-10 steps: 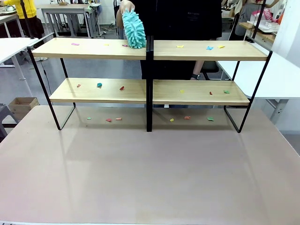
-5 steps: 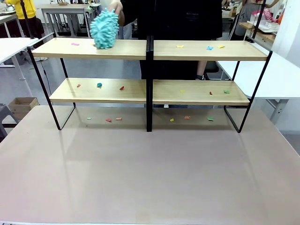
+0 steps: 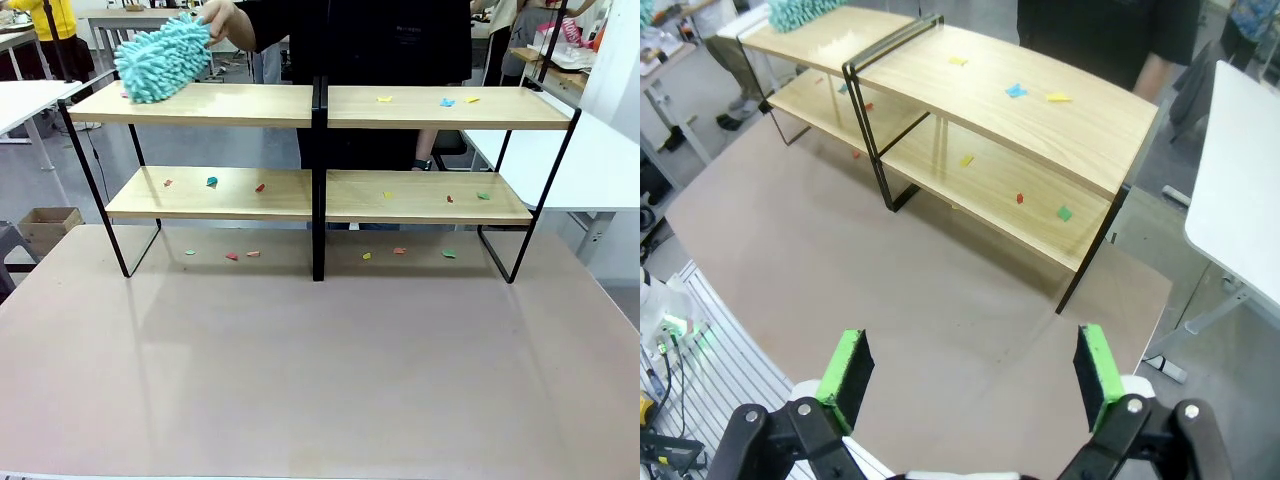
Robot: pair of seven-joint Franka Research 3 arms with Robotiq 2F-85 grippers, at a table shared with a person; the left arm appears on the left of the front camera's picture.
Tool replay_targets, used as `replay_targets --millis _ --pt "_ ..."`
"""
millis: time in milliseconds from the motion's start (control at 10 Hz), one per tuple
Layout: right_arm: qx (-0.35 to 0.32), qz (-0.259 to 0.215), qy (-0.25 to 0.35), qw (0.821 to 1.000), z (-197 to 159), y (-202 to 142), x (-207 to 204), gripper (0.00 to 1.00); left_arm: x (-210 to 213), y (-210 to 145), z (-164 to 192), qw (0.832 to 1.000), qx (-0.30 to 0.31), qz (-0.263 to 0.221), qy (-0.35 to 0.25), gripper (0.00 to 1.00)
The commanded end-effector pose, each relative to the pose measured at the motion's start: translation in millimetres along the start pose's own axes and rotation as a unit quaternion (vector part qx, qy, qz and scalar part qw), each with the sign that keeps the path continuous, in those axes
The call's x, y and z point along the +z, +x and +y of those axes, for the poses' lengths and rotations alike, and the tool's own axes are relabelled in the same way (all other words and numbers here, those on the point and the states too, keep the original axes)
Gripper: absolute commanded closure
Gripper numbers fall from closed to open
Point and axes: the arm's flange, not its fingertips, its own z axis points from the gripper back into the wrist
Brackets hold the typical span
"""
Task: Clean the shelves.
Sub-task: Clean a randomly selected level of the Shelf with the Duster.
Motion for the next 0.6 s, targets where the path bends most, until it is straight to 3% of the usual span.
replay_targets --millis 0,100,200,300,500 --pt "0.001 -0.002 0.002 1.000 0.1 0.8 0.1 0.00 73.3 -26.6 -59.1 1.000 0.016 0.024 0.013 0.88" --pt "0.001 -0.002 0.002 1.000 0.1 0.8 0.1 0.00 73.3 -27.4 -58.7 0.999 0.037 0.016 0.014 0.88" --pt "0.001 -0.002 0.002 1.000 0.1 0.8 0.1 0.00 68.4 -22.8 -53.6 0.998 0.046 0.046 0.008 0.88" --pt "0.001 -0.002 0.002 1.000 0.1 0.8 0.1 0.00 -0.1 16.3 -30.4 1.000 0.018 0.009 0.022 0.88" --pt "0.001 -0.002 0.002 1.000 0.1 0.8 0.1 0.00 -0.1 16.3 -30.4 1.000 0.018 0.009 0.022 0.88"
